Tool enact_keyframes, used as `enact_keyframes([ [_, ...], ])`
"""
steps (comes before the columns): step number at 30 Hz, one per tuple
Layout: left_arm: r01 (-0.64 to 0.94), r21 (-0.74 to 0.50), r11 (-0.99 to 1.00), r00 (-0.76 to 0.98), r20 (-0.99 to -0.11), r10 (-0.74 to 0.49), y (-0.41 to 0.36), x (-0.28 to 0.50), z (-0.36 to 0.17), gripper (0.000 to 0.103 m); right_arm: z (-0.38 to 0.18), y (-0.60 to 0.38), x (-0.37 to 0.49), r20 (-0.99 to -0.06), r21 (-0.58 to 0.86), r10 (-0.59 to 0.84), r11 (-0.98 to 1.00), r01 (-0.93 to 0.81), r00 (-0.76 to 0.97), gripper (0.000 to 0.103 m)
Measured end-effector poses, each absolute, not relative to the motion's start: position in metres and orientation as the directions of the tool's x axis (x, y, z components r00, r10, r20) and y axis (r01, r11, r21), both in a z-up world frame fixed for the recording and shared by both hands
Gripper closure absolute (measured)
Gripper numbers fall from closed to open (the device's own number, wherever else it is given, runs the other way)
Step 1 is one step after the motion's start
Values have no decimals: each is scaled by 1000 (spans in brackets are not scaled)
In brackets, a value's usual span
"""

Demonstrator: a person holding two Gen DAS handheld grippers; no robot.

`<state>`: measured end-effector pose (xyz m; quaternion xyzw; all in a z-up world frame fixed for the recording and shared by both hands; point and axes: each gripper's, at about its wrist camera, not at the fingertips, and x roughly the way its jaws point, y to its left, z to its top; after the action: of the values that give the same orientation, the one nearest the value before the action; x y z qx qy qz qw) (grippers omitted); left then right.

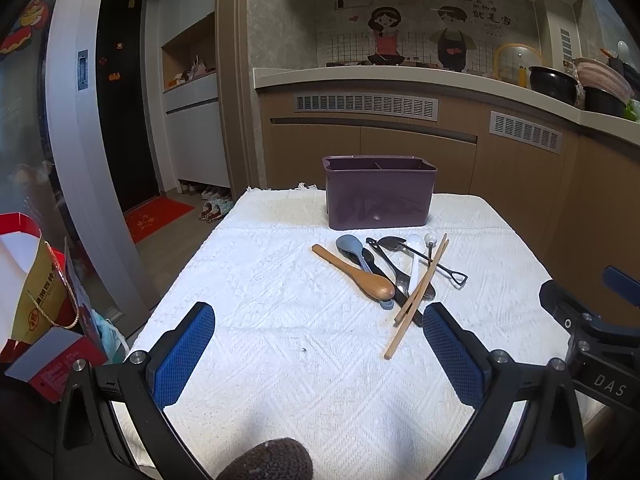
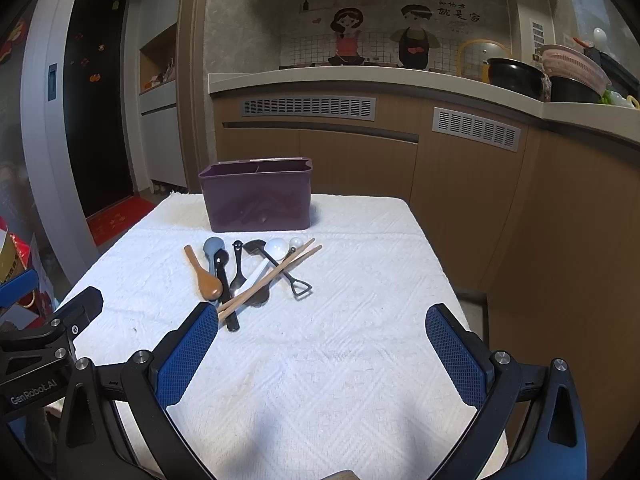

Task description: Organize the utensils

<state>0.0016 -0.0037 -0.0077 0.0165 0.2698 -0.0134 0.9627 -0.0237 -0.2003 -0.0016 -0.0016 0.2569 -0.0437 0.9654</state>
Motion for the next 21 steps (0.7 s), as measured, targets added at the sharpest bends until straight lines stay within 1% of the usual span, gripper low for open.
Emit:
enact_keyframes([
  [21, 33, 21, 999, 856, -516, -18, -2, 2, -5, 0, -3, -199, -24, -496, -26, -83, 996, 81, 864, 0],
])
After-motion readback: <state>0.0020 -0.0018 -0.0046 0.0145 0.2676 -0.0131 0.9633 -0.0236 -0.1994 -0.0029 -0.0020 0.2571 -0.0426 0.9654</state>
